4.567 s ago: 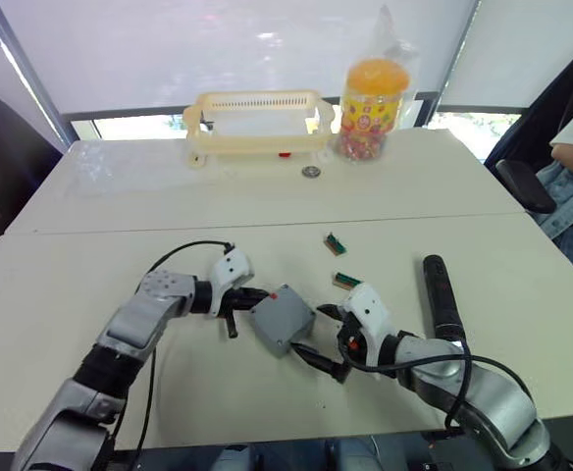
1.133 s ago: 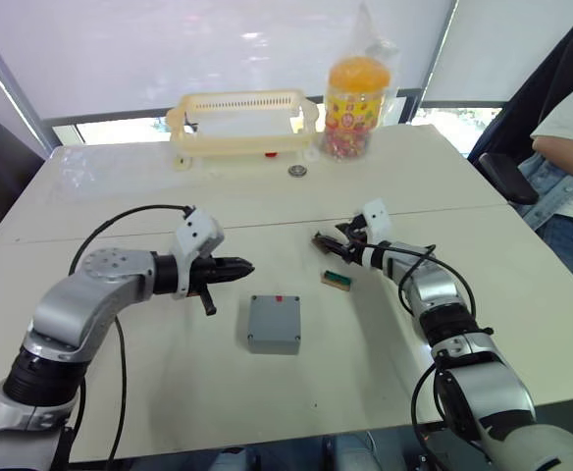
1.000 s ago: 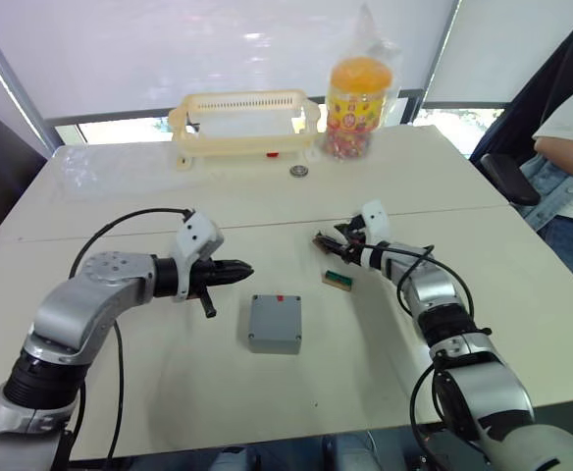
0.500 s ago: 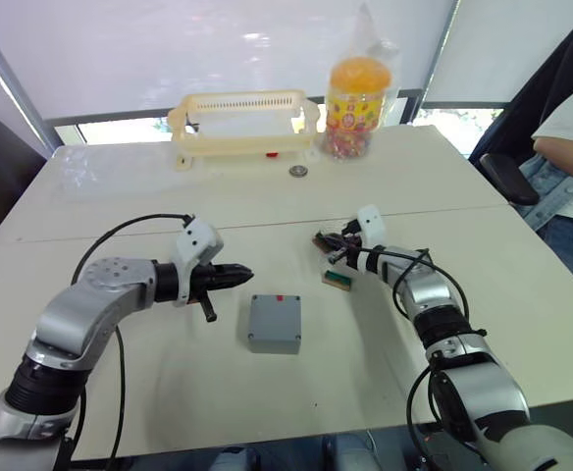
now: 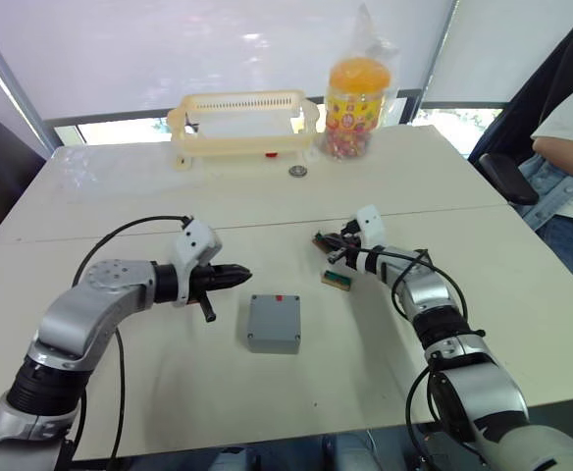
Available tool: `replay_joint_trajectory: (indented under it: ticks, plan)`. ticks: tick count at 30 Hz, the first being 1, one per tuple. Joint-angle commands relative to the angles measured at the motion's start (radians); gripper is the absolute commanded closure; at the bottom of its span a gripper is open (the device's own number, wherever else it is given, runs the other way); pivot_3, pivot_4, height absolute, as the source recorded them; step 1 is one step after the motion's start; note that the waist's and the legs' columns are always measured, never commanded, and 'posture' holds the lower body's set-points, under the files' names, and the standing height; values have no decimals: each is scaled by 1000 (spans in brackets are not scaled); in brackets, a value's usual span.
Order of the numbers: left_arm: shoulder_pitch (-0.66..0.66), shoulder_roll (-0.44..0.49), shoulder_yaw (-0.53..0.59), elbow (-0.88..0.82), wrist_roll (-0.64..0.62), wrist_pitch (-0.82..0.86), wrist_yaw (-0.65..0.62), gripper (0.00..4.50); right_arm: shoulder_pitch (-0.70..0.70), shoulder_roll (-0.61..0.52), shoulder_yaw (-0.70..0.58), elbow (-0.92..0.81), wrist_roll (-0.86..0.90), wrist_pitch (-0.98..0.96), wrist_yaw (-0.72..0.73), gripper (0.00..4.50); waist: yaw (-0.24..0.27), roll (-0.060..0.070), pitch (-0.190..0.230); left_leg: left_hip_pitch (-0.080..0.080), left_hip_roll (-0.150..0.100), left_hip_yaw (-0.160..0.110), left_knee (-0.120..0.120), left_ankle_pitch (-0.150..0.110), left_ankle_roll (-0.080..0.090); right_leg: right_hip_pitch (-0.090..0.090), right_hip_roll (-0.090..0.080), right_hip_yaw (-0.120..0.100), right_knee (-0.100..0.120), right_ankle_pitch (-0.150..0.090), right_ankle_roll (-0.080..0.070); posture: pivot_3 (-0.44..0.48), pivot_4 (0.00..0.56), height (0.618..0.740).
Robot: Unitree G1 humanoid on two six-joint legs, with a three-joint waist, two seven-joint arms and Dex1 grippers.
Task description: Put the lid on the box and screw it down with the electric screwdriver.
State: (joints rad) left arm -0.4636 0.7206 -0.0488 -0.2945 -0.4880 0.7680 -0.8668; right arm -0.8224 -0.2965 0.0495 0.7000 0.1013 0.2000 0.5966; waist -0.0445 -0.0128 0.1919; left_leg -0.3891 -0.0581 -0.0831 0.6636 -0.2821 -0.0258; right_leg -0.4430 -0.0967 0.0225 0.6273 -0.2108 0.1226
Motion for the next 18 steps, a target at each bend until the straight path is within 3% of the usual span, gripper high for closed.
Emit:
replay_joint_trajectory:
  ticks: [1,18]
  plan:
    - [6,0,6,-14,6,-25,-3,4240,10,3,-12,-55,5,2,3,4452,0,0,0,0,0,0,0,0,0,0,0,0,0,0,0,0,150,740]
    - [-7,-21,-12,-2,21,-35,-13,4240,27,-14,-47,-206,22,82,-10,4452,0,0,0,0,0,0,0,0,0,0,0,0,1,0,0,0,150,740]
